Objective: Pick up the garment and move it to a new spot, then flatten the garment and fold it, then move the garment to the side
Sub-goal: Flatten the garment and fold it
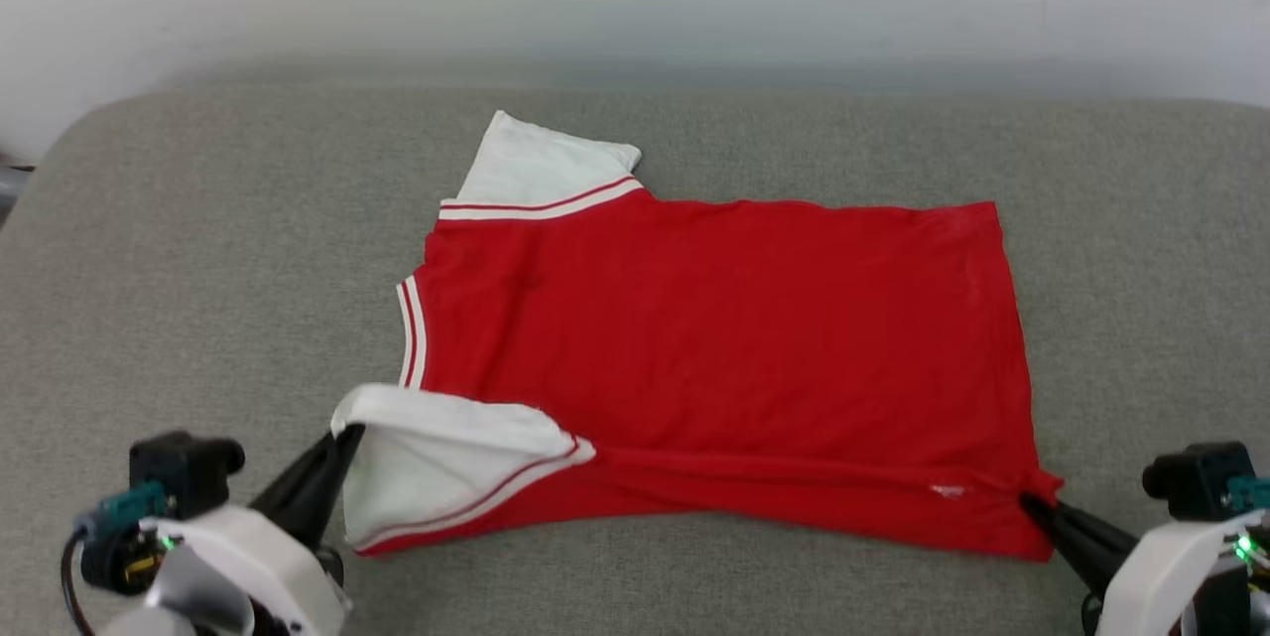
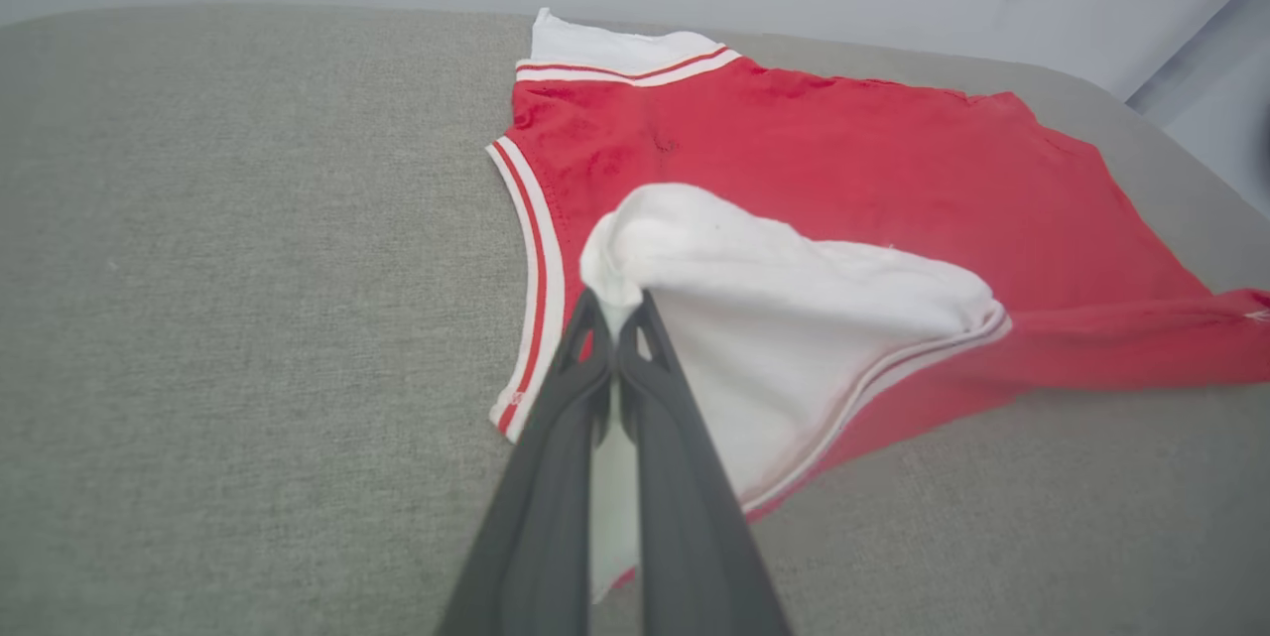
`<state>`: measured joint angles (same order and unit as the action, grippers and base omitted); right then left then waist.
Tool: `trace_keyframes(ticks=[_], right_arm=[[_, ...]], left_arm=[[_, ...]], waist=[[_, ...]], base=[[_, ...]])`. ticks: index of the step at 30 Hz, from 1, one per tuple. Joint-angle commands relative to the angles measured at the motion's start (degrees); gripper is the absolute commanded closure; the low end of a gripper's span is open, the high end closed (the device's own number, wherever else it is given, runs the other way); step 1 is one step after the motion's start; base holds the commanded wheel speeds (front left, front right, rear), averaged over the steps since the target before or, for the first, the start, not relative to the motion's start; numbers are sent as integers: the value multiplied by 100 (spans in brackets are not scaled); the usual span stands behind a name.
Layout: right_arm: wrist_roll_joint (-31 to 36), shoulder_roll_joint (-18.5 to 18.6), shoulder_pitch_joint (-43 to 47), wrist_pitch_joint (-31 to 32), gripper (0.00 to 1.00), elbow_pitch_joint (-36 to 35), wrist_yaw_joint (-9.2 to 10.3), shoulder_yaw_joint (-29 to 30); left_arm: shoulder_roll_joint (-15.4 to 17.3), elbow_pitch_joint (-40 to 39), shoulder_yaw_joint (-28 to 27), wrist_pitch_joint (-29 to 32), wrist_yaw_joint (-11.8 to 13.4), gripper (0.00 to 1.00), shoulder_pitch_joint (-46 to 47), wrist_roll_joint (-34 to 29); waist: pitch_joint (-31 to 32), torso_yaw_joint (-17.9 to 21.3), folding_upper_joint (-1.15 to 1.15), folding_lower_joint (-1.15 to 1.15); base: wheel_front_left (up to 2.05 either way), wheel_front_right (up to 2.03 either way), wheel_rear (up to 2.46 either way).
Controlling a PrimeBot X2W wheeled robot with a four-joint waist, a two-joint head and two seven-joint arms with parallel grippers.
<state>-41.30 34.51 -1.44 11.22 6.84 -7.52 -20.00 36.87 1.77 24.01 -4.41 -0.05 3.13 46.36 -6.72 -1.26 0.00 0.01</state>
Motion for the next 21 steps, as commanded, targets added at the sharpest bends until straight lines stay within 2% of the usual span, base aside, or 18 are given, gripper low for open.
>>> trace_keyframes(ticks=[1,8,21], right_arm=[[-61,-33,-223,71,100,-23,7,-28],[-164,-30,-867,291,100,124,7,-162],[-107,17,-2019,301,100,718,7,-538]], left_arm=[[9,150,10,75,-92,100,350,-33],[-62,813,123,260,-364,100,1220,-128],[-277,1978,442,188,-652,100,2174,-222]], waist=[[-159,76,0,-1],[-576,201,0,-1],[-1077,239,0,-1]], base=[[0,0,0],[0,0,0],[0,0,0]])
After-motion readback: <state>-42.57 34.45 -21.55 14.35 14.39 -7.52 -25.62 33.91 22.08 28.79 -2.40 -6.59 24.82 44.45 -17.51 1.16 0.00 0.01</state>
